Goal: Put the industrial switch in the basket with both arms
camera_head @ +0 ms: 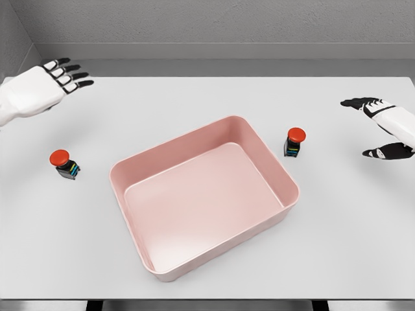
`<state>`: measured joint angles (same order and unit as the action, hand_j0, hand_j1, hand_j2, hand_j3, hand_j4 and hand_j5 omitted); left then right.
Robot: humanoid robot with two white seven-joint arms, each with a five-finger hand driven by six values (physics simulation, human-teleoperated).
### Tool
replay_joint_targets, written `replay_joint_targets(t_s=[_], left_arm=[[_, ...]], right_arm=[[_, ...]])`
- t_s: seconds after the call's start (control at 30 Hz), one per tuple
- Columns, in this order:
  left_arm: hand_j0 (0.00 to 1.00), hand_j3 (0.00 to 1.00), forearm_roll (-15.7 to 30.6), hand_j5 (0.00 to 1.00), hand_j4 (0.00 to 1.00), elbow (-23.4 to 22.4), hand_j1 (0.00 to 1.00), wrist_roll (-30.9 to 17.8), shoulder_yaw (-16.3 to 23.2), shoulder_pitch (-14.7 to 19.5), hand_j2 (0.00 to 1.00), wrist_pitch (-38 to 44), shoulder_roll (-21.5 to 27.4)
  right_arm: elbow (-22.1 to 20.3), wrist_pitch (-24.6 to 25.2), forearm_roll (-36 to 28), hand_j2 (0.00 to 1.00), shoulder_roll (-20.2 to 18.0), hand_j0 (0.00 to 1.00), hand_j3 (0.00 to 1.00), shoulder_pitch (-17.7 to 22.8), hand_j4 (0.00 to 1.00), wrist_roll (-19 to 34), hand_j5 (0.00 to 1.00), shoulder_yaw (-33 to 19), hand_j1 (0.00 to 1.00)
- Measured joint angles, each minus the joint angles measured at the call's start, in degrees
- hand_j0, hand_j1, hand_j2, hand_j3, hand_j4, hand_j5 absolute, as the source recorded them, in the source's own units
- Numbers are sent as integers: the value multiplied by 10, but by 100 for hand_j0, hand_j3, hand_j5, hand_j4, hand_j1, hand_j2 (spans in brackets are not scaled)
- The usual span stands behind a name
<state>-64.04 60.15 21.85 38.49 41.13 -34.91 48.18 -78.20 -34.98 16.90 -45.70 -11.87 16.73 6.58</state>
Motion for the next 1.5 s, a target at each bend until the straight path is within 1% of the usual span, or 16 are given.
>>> replay_joint_targets(t_s=[0.23,0.27,0.33,0.37,0.43,0.5,0.57,0.63,0.7,0.73,0.8,0.87,0.93,1.1,1.2,1.5], left_arm=[[100,100,7,100,100,2,100,0,0,-1,100,0,11],[100,100,7,100,100,2,100,0,0,-1,100,0,14],[100,100,7,100,100,2,100,-1,0,-1,100,0,18],[100,100,7,100,100,2,100,-1,0,-1,100,0,20],[100,100,8,100,100,2,100,-1,2,-1,100,0,21],[100,100,7,100,100,3,100,-1,8,-2,100,0,27],[100,100,4,100,100,14,100,-1,14,-35,100,0,42],[100,100,3,100,100,43,100,-1,17,-47,100,0,63],[100,100,4,100,100,68,100,-1,17,-60,100,0,84],[100,100,4,100,100,82,100,-1,17,-76,100,0,95],[100,100,4,100,100,108,100,-1,16,-78,100,0,116],[100,100,4,100,100,125,100,-1,15,-96,100,0,132],[100,100,7,100,100,143,100,0,14,-104,100,0,146],[100,100,17,100,100,167,100,0,14,-137,100,0,172],[100,100,20,100,100,179,100,1,14,-149,100,0,179],[100,100,33,100,100,200,100,1,18,-163,100,0,180]], right_arm=[[-5,-1,7,100,-7,100,100,4,100,-2,100,1,100],[-14,0,12,100,-12,100,100,3,100,-2,100,2,100],[-50,13,45,100,-19,100,100,1,100,-1,100,3,100],[-66,26,64,100,-21,100,100,-12,100,3,100,5,100],[-86,41,89,100,-20,100,100,-56,100,29,100,19,100],[-96,47,103,100,-16,100,100,-69,100,63,100,36,100],[-102,49,110,100,-9,100,100,-94,100,99,100,52,100],[-105,43,114,100,3,100,100,-110,100,139,100,71,100],[-106,38,118,100,15,100,100,-127,100,160,100,88,100],[-107,36,119,100,22,100,100,-131,100,167,100,98,100],[-107,34,121,100,30,100,100,-140,100,175,100,110,100],[-107,33,122,100,34,100,100,-152,100,179,100,117,100],[-106,32,123,100,37,100,100,-154,100,181,100,121,100],[-104,34,123,100,42,100,100,-156,100,183,100,129,100],[-102,38,122,100,44,100,100,-163,100,183,100,132,100],[-92,41,122,100,54,100,100,-166,100,183,100,143,100]])
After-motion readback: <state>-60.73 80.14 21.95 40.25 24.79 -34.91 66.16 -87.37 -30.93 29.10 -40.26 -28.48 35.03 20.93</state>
